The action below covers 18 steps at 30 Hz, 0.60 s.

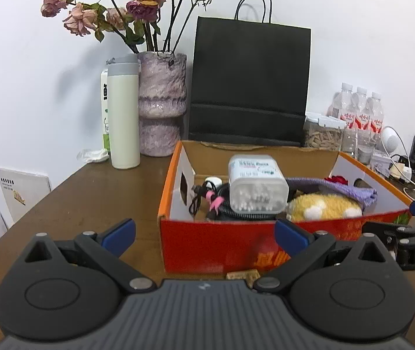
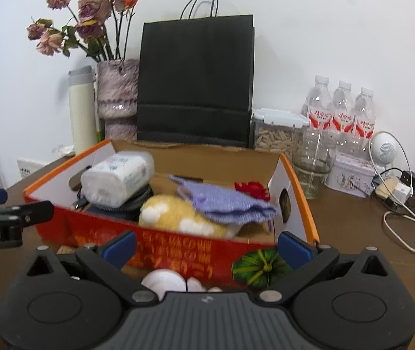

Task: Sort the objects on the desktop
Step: 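Withdraw both tools from the box toward the items on the desk, then grasp the small beige box with the left tool while the right grasps the white plastic piece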

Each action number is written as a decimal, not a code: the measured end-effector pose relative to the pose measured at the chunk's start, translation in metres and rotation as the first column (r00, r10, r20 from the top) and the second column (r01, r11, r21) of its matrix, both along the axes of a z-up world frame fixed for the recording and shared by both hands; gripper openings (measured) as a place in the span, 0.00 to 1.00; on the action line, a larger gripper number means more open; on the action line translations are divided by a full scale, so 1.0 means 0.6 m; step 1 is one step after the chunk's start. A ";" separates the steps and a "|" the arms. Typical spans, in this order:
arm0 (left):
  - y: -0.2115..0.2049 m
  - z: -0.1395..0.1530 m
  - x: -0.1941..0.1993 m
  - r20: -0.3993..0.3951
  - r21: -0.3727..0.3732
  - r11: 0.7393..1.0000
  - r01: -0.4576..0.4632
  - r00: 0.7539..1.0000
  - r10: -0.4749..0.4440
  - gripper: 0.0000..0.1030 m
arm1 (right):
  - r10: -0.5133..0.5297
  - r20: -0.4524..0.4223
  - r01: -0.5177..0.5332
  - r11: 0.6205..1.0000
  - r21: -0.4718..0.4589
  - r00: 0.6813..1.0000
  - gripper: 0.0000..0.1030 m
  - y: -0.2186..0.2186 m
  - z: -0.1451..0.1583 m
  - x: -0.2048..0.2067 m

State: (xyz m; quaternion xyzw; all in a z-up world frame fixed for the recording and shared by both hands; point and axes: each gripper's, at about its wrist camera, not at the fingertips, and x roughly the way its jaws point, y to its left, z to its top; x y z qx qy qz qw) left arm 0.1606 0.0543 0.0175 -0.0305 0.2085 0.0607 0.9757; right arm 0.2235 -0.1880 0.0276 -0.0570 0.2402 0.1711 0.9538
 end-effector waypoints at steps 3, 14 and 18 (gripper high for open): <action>-0.001 -0.007 -0.010 -0.020 -0.001 1.000 0.007 1.000 -0.007 1.00 | 0.007 -0.015 -0.008 1.000 -0.015 1.000 1.00 -0.001 -0.009 -0.017; 0.011 -0.033 -0.034 -0.102 -0.012 1.000 0.013 0.995 -0.014 1.00 | -0.025 -0.102 0.021 0.999 -0.036 0.994 1.00 -0.026 -0.041 -0.030; 0.019 -0.039 -0.027 -0.129 -0.023 1.000 0.000 0.992 -0.003 1.00 | -0.056 -0.126 0.051 0.998 -0.040 0.991 0.99 -0.037 -0.048 -0.020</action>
